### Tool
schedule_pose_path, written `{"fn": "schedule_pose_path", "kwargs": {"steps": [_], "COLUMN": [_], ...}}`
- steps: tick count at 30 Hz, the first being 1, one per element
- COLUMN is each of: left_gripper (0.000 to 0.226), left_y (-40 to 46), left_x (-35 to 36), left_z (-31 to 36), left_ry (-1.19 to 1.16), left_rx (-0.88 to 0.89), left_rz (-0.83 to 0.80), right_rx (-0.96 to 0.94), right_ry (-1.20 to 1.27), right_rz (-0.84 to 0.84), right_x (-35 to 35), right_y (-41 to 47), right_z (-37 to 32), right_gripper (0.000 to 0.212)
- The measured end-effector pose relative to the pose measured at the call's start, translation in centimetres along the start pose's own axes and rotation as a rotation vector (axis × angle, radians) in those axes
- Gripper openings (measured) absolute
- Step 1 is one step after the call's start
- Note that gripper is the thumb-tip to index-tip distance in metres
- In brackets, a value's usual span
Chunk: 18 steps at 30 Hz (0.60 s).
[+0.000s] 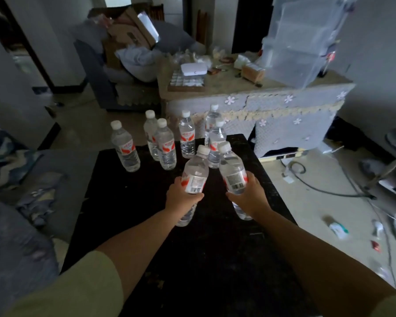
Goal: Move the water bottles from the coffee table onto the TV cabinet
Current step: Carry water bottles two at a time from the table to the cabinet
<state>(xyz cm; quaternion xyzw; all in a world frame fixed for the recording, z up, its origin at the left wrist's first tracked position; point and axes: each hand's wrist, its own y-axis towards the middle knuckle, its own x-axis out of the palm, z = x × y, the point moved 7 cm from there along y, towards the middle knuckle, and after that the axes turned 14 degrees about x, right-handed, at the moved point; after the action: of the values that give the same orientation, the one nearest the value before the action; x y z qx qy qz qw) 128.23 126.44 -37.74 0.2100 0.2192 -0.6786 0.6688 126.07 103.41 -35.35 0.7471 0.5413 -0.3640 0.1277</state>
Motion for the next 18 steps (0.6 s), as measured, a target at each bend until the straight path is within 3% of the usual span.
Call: {"fn": "schedule_pose_path", "kwargs": {"steps": [11,18], "left_gripper": [0.074,0.075], "left_y": [-5.0,-8.8], "left_x": [1.1,6.2], "left_z": [2.3,9.0], "left_ry": [0.011,-0.023], "left_rx": [0.153,0.306], "left_rz": [-0.204,-0.316], "right_rx": [0.231,0.344], "right_ry": [0.217,0.276], "right_rz": [0.227,0.397], "right_x": [-3.7,-10.8], "right_y": [-9.0,-15.3], "right_z": [5.9,11.4], "right_gripper": [0.073,0.071]}}
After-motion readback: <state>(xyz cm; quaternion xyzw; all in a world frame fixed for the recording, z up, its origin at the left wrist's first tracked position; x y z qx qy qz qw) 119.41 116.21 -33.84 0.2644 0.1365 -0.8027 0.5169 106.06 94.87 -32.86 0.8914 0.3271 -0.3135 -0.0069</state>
